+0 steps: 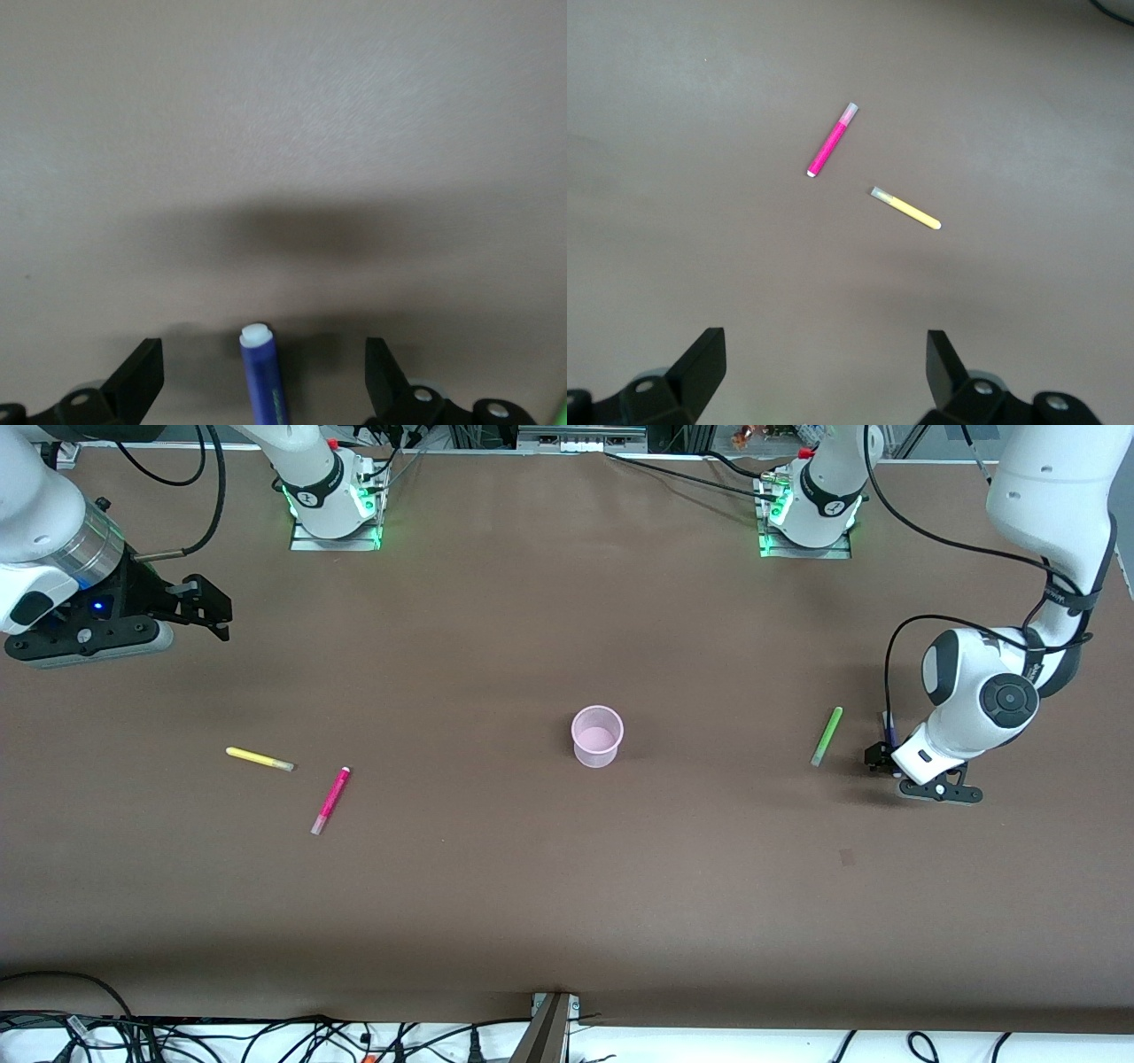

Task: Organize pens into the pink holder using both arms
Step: 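Lower the left gripper down onto the blue marker, then close the left gripper on the blue marker and lift it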

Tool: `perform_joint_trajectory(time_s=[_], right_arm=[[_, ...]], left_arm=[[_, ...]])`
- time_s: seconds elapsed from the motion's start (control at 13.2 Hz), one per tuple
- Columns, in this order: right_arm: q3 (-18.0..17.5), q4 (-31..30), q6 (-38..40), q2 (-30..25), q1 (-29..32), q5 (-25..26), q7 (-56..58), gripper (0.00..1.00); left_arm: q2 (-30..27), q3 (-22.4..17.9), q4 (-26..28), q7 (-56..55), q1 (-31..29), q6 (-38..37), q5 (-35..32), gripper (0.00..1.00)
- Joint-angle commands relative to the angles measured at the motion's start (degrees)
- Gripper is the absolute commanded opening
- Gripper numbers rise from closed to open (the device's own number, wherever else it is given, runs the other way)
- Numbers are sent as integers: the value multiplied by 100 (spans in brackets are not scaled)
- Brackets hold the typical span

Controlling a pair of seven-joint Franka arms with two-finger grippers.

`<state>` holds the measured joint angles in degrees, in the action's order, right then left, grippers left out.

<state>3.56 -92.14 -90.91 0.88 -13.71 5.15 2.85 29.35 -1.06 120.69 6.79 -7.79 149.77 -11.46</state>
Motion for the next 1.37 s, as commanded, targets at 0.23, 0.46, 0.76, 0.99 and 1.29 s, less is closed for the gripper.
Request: perform_joint_trajectory(time_s=[0.23,0.46,0.76,0.99,1.29], right_arm=[[31,134,47,35,-27,-241,-91,100],[66,126,64,35,8,-321,-91,100],[66,126,64,35,8,-365,-91,100],[66,134,38,35,8,-357,-83,100],[66,134,29,35,8,-348,-83,100]], left_arm=[[-114,62,147,24,-108,44,-75,56],[-227,115,156,24,-231,-437,317,46],[-254,264,86,77,-231,-748,689,18],[-245,300,7,94,-214,-730,689,0],[-534,308,-361,279,-188,-1167,689,0]])
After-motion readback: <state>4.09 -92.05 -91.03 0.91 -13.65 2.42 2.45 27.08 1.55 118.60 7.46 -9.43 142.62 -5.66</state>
